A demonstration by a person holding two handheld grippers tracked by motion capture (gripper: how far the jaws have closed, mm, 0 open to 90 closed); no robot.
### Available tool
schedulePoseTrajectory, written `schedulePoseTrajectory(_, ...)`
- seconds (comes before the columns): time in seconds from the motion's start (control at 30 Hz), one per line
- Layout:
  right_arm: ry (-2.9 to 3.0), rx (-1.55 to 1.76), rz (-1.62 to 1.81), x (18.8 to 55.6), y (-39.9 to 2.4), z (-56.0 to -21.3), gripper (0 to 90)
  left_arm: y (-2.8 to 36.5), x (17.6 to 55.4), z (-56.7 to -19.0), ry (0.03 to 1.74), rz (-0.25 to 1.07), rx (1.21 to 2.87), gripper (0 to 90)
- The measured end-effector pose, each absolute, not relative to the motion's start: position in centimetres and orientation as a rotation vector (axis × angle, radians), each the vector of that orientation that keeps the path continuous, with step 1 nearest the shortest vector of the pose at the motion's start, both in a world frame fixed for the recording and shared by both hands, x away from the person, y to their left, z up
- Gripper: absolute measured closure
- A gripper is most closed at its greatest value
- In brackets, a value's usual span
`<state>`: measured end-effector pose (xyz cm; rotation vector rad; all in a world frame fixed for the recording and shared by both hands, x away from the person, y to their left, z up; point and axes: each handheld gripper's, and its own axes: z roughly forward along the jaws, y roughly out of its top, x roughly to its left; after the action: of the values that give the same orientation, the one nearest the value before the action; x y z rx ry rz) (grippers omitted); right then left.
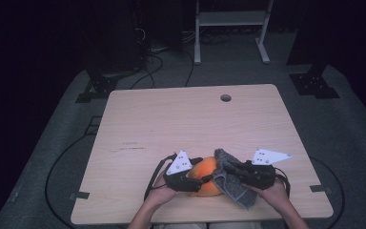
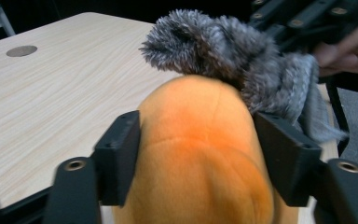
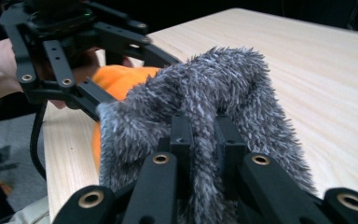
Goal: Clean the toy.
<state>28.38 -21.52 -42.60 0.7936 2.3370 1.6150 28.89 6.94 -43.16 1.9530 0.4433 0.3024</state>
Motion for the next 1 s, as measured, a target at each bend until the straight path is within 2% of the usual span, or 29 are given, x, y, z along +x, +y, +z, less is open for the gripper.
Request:
schedulePoseTrajectory(0.17, 2.41, 0.941, 1.429, 29.3, -24.0, -44.1, 79.9, 7.7, 29.1, -43.1, 0.437, 0.291, 1.97, 38.6)
schedulePoseTrajectory(0.23, 2.379, 0.947, 1.506, 29.4, -24.3, -43.7, 79.9, 7.6, 29.1, -43.3, 0.421, 0.285, 1.968, 39.5)
schedulePoseTrajectory(0.37, 2.32, 0.879, 1.689, 29.4, -23.1, -42.3, 79.8, 7.2, 28.8, -43.1, 0.379, 0.289, 1.984, 41.1)
schedulePoseTrajectory(0.47, 2.416, 0.853, 1.594, 29.6, -22.2, -43.5, 79.6, 7.0, 28.6, -43.0, 0.357, 0.29, 2.008, 38.1)
schedulePoseTrajectory(0.7, 2.477, 0.904, 1.424, 29.1, -23.9, -44.2, 79.8, 7.5, 28.7, -42.8, 0.35, 0.284, 2.037, 39.0)
schedulePoseTrajectory(0.9, 2.381, 0.829, 1.612, 28.7, -23.1, -43.0, 79.3, 8.2, 28.7, -43.0, 0.354, 0.237, 2.029, 39.1)
schedulePoseTrajectory(1.0, 2.395, 0.804, 1.595, 28.7, -22.5, -43.4, 79.0, 8.5, 28.8, -42.9, 0.348, 0.229, 2.044, 39.1)
